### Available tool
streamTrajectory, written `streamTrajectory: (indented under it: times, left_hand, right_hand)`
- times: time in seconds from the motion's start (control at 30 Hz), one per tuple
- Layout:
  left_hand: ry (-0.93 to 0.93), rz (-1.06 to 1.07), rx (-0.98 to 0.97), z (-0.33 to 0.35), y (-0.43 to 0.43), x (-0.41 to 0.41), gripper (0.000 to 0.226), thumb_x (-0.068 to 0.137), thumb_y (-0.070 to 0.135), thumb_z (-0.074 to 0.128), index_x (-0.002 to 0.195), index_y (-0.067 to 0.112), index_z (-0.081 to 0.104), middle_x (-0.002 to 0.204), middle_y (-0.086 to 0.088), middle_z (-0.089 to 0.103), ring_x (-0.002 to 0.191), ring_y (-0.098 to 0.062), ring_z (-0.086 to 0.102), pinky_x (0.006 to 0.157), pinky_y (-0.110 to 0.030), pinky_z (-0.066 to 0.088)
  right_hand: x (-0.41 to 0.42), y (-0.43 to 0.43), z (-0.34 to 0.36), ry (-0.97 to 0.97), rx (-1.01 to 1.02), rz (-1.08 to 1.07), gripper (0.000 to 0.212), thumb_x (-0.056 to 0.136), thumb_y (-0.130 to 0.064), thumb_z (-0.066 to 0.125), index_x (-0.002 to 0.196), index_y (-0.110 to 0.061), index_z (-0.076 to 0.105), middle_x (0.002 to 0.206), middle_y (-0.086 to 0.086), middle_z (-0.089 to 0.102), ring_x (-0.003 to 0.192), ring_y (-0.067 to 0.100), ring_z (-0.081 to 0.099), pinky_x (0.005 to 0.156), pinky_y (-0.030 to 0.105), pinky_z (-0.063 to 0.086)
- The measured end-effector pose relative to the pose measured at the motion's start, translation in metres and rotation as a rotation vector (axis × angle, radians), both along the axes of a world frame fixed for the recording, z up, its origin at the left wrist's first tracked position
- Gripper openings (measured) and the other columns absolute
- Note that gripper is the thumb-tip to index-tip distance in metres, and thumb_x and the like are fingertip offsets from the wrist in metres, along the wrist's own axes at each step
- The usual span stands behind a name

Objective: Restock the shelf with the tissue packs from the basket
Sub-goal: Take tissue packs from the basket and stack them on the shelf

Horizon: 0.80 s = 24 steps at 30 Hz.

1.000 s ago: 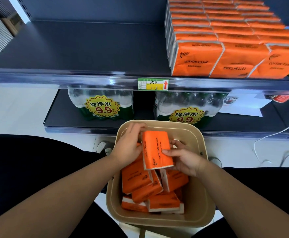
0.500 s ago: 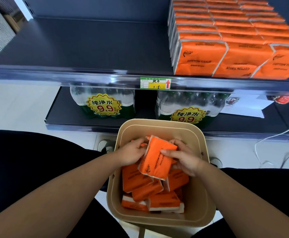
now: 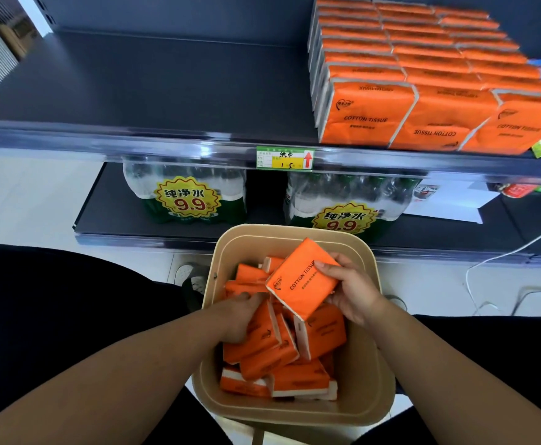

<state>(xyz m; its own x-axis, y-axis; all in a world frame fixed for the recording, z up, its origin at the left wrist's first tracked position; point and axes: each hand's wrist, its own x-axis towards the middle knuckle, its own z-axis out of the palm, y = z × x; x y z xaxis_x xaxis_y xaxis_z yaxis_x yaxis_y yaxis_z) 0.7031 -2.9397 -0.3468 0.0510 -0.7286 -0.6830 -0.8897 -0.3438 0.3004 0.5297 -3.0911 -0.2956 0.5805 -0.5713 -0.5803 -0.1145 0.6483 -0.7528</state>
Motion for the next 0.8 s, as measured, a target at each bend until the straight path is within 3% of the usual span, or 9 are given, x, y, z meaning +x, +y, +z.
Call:
streamTrajectory:
  times: [0.1, 0.23, 0.33, 0.43, 0.53, 0.7, 0.8]
  left_hand:
    - [-0.089, -0.113, 0.019, 0.001, -0.001, 0.0, 0.092, 0.088, 0.029, 0.063, 0.15, 0.047, -0.003, 0.153, -0.011, 0.021, 0.135, -0.035, 0.035, 0.108, -0.044, 0.037]
    - [-0.3, -0.409, -0.064, 0.012, -0.007, -0.007, 0.057, 0.096, 0.04, 0.049, 0.148, 0.038, 0.024, 0.155, -0.014, 0.015, 0.143, -0.035, 0.018, 0.114, -0.049, 0.024]
    - [-0.348, -0.608, -0.158, 0.02, -0.013, -0.017, 0.045, 0.097, 0.028, 0.048, 0.141, 0.022, 0.039, 0.153, -0.015, 0.023, 0.139, -0.035, 0.026, 0.109, -0.048, 0.028]
    - [-0.293, -0.722, -0.221, 0.026, -0.016, -0.018, 0.039, 0.095, 0.024, 0.054, 0.132, 0.017, 0.046, 0.138, -0.011, 0.049, 0.129, -0.033, 0.043, 0.105, -0.043, 0.032]
    - [-0.145, -0.498, -0.271, 0.042, -0.023, -0.007, 0.054, 0.081, 0.031, 0.072, 0.128, 0.022, 0.046, 0.131, -0.006, 0.054, 0.122, -0.027, 0.049, 0.1, -0.038, 0.038]
    - [0.064, 0.012, -0.372, 0.062, -0.035, 0.021, 0.055, 0.08, 0.047, 0.071, 0.127, 0.03, 0.05, 0.131, 0.002, 0.053, 0.12, -0.019, 0.05, 0.095, -0.03, 0.039]
    - [0.092, 0.196, -0.335, 0.055, -0.033, 0.033, 0.05, 0.078, 0.042, 0.075, 0.12, 0.032, 0.05, 0.122, 0.003, 0.059, 0.11, -0.019, 0.055, 0.086, -0.029, 0.044]
  right_hand:
    - [-0.002, -0.001, 0.0, 0.03, -0.02, -0.021, 0.021, 0.086, -0.008, 0.064, 0.104, -0.015, 0.058, 0.094, 0.011, 0.068, 0.092, 0.026, 0.063, 0.077, 0.045, 0.054]
    - [-0.003, -0.002, -0.001, 0.051, -0.026, -0.05, 0.02, 0.089, -0.009, 0.062, 0.107, -0.014, 0.057, 0.095, 0.011, 0.067, 0.09, 0.024, 0.064, 0.074, 0.042, 0.055]
    - [-0.004, -0.003, 0.0, 0.057, -0.046, -0.071, 0.022, 0.089, -0.01, 0.063, 0.11, -0.012, 0.057, 0.096, 0.011, 0.067, 0.091, 0.025, 0.064, 0.081, 0.048, 0.053]
    - [-0.006, -0.003, 0.004, 0.07, -0.103, -0.081, 0.027, 0.088, -0.011, 0.064, 0.114, -0.011, 0.058, 0.097, 0.01, 0.068, 0.091, 0.025, 0.064, 0.078, 0.046, 0.054]
    - [-0.007, -0.006, 0.008, 0.059, -0.149, -0.137, 0.025, 0.087, -0.012, 0.066, 0.111, -0.012, 0.062, 0.094, 0.007, 0.068, 0.087, 0.022, 0.063, 0.067, 0.034, 0.048]
    - [-0.007, -0.014, 0.012, 0.027, -0.105, -0.321, 0.04, 0.082, -0.019, 0.07, 0.12, -0.011, 0.059, 0.115, 0.013, 0.068, 0.11, 0.028, 0.062, 0.091, 0.049, 0.051]
    - [-0.007, -0.017, 0.015, -0.02, -0.078, -0.37, 0.027, 0.085, -0.015, 0.066, 0.111, -0.013, 0.057, 0.121, 0.015, 0.065, 0.115, 0.031, 0.06, 0.084, 0.047, 0.054]
